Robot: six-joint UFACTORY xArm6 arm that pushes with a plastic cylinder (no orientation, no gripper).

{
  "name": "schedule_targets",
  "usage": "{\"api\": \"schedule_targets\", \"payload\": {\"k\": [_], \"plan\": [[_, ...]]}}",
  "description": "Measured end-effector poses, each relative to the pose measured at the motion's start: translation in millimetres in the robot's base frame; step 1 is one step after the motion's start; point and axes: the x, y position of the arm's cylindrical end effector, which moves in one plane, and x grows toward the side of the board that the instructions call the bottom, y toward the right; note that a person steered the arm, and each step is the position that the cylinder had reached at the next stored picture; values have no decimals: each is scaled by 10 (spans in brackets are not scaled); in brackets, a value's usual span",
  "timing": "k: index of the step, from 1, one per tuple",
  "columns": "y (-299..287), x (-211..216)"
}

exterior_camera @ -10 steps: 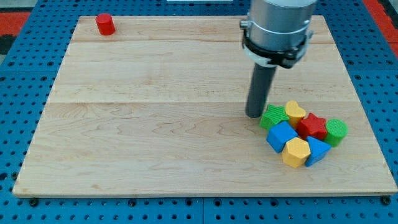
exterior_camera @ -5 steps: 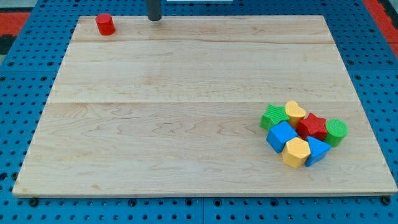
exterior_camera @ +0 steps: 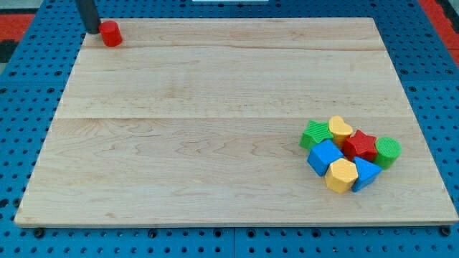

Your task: Slide the red circle towards the center

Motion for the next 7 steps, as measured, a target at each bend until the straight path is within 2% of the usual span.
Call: {"api": "schedule_targets", "payload": {"k": [1, 2, 3, 4, 5, 6, 7], "plan": [[850, 103], [594, 11], [552, -394], [1196, 109], [1851, 966], [1817, 991], [998, 779]]}}
